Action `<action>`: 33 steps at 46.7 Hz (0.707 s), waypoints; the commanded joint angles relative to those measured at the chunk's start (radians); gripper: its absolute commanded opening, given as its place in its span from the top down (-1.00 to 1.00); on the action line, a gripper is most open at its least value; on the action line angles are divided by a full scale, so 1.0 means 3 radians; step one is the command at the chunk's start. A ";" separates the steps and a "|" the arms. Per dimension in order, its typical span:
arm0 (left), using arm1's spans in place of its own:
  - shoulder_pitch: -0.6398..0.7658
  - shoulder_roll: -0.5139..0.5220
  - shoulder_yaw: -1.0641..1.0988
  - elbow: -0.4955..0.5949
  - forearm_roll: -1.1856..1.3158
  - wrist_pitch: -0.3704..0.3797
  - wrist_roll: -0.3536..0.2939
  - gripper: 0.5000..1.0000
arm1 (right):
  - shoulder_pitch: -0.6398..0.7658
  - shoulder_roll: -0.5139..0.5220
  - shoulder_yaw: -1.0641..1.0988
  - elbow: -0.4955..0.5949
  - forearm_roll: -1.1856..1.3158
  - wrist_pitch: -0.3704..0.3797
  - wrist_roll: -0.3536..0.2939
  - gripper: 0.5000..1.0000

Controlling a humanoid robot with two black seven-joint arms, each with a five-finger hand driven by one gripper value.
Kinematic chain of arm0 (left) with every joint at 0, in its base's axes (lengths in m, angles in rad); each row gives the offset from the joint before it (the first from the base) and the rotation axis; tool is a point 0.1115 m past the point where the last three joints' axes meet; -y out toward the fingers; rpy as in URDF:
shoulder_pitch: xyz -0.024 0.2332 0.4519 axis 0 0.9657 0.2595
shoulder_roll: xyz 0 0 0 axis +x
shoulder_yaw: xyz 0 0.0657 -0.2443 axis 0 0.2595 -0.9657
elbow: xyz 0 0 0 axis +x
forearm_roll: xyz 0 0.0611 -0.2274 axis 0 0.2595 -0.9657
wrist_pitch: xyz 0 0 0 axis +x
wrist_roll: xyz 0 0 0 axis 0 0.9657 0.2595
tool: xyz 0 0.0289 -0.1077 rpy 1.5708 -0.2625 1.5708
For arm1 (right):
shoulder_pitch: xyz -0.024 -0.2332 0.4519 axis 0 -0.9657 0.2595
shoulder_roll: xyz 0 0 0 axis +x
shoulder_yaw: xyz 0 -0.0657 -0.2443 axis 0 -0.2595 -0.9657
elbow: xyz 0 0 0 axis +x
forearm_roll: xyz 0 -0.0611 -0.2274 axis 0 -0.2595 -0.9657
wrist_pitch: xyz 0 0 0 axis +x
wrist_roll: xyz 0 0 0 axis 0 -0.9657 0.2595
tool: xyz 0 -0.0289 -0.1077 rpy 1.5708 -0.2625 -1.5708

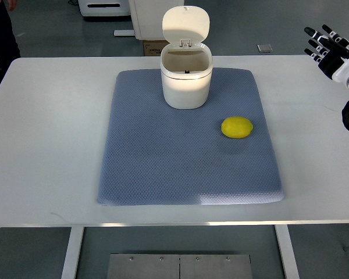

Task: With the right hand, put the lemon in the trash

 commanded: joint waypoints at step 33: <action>0.0004 0.0000 -0.0005 0.0000 0.0014 -0.0003 -0.0003 -1.00 | 0.0031 -0.0035 0.0005 -0.0010 0.0000 0.0004 0.0010 -1.00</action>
